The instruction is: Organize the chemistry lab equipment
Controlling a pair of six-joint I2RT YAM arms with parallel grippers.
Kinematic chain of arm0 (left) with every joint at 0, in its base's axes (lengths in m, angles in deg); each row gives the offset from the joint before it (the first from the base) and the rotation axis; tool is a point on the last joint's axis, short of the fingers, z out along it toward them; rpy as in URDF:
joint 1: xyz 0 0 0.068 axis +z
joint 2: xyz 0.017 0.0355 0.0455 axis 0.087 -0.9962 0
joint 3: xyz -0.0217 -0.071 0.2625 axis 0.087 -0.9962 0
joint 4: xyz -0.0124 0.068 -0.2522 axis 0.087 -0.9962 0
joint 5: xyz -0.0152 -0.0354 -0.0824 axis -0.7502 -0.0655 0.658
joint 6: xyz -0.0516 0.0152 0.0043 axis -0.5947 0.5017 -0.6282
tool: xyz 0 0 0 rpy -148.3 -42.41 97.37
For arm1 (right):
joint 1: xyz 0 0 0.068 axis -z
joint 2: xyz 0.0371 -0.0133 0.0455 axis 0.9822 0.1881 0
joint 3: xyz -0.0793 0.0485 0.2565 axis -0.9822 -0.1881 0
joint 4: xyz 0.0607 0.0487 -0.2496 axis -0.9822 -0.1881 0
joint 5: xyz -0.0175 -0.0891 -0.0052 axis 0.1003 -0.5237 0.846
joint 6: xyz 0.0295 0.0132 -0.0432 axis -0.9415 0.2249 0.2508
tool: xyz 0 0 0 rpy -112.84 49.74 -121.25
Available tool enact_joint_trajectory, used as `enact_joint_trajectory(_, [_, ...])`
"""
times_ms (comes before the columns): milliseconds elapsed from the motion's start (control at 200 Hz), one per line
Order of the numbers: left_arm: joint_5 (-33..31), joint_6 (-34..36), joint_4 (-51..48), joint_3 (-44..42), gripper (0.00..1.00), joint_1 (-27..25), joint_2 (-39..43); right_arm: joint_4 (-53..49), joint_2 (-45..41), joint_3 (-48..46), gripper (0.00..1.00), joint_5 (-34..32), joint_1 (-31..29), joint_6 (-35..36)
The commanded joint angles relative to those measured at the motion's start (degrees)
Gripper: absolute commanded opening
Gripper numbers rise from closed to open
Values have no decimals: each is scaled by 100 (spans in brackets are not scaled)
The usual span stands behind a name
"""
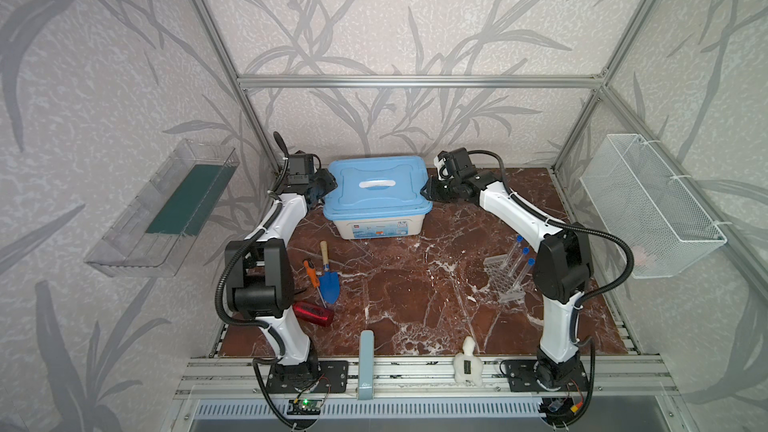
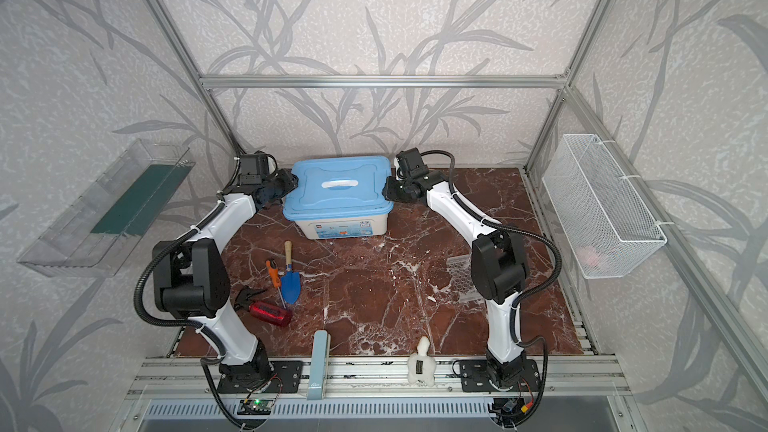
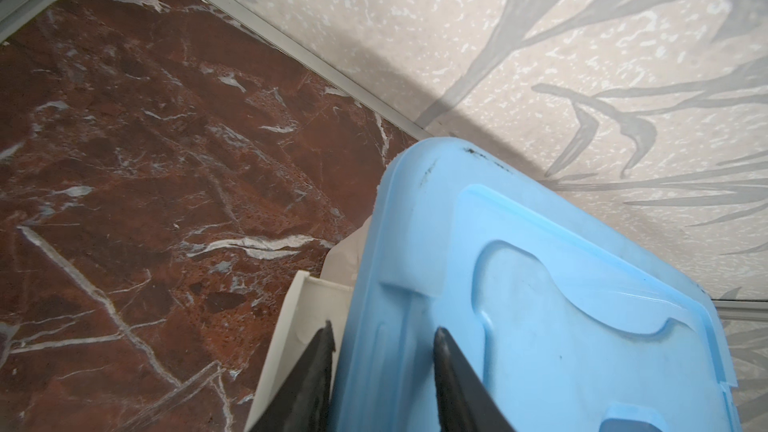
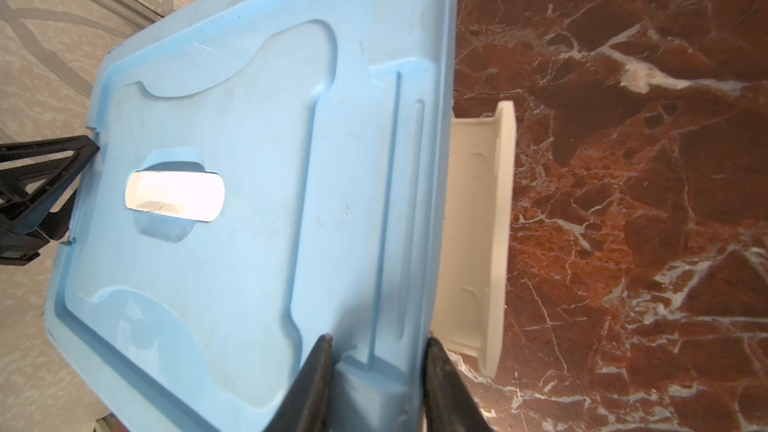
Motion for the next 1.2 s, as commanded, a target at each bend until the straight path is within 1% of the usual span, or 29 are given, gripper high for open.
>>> enact_joint_trajectory(0, [143,-44,-561,-28,41,-104,-128,-710,616,-114,32,-106,-250,362])
enact_joint_trajectory(100, [144,-16,-541,-60,44,-96,-164,-828,758,-177,32,-310,-180,412])
enact_joint_trajectory(170, [138,34,-603,-18,44,-99,-186,-897,786,-250,32,-382,-101,418])
enact_joint_trajectory(285, [40,29,-520,-167,44,-98,80,-1007,733,-288,32,-638,13,487])
enact_joint_trajectory(380, [-14,-12,-479,-268,44,-100,359,-1228,665,-68,34,-1001,72,623])
enact_joint_trajectory(485, [232,-151,-491,-241,44,-151,375,-1363,638,279,37,-1296,77,749])
enact_joint_trajectory(585, [93,-50,-603,-244,46,-297,273,-1600,795,766,39,-1385,69,855])
enact_joint_trajectory(680, [197,-141,-393,-533,46,-353,196,-2091,1003,1239,40,-1389,39,970])
enact_joint_trajectory(725, [206,-148,-308,-674,46,-409,196,-2293,1002,1297,39,-1503,-24,1042])
enact_joint_trajectory(790, [99,-78,-316,-784,46,-526,204,-2329,826,1076,39,-1691,-132,1133])
enact_joint_trajectory(850, [126,-54,-317,-849,46,-633,201,-2285,590,741,39,-1792,-194,1148])
enact_joint_trajectory(995, [158,-51,-276,-911,46,-884,286,-2283,-48,-111,39,-1749,-200,1047])
enact_joint_trajectory(1095, [195,-20,-341,-712,48,-866,228,-2068,-533,-697,39,-1434,-215,928])
enact_joint_trajectory(1195, [210,110,-633,-321,50,-857,22,-1826,-862,-1049,39,-1636,-253,934])
